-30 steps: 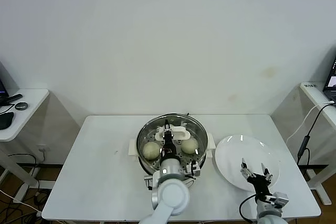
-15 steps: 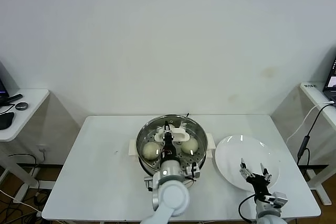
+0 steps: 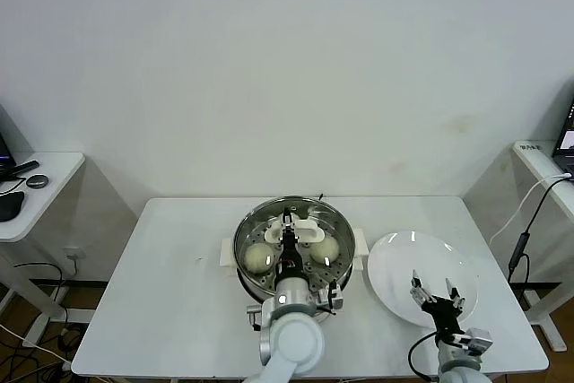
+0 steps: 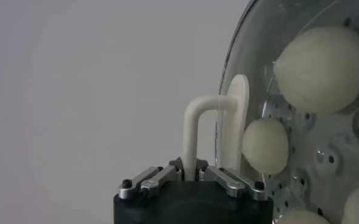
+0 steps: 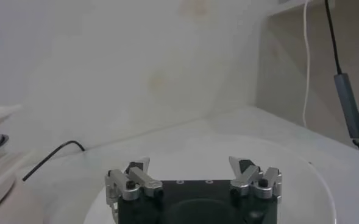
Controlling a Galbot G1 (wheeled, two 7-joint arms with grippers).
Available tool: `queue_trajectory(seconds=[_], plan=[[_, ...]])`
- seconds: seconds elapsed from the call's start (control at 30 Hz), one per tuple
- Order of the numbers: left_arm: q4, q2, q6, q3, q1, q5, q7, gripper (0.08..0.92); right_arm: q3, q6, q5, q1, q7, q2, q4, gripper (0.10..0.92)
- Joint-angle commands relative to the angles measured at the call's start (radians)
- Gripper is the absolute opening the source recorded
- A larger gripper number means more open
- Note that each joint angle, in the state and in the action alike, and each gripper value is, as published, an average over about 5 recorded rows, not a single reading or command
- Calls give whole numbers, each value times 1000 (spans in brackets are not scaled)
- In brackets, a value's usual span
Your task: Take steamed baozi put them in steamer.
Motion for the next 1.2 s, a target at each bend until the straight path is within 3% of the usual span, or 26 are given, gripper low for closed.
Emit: queue_trajectory(seconds=[0.03, 0.43, 0.57, 0.7, 0.83, 0.97, 1.07, 1.2], plan=[[-156, 49, -14, 53, 50, -65, 27, 341, -1, -4, 2, 2, 3, -1, 6, 823], [-505, 160, -14, 50, 290, -78, -6, 687, 1, -66, -57, -27, -23, -6, 35, 823], [-598, 196, -20, -39, 374, -191, -44, 791, 3, -3, -120, -62, -60, -21, 61, 823], [-654, 221, -45, -226, 434, -532, -112, 820, -5, 18, -138, -122, -56, -37, 140, 823], [-611, 218, -245, -568, 484, -1065, -253, 822, -20, 25, -178, -181, -45, -56, 180, 823], [-490, 161, -521, -869, 551, -1411, -311, 823, -42, 50, -166, -219, -38, -60, 185, 823], [-441, 152, -575, -931, 634, -1611, -340, 823, -48, 59, -164, -230, -36, -47, 186, 823], [-407, 151, -591, -893, 749, -1714, -375, 823, -58, 64, -156, -239, -35, -38, 182, 823]])
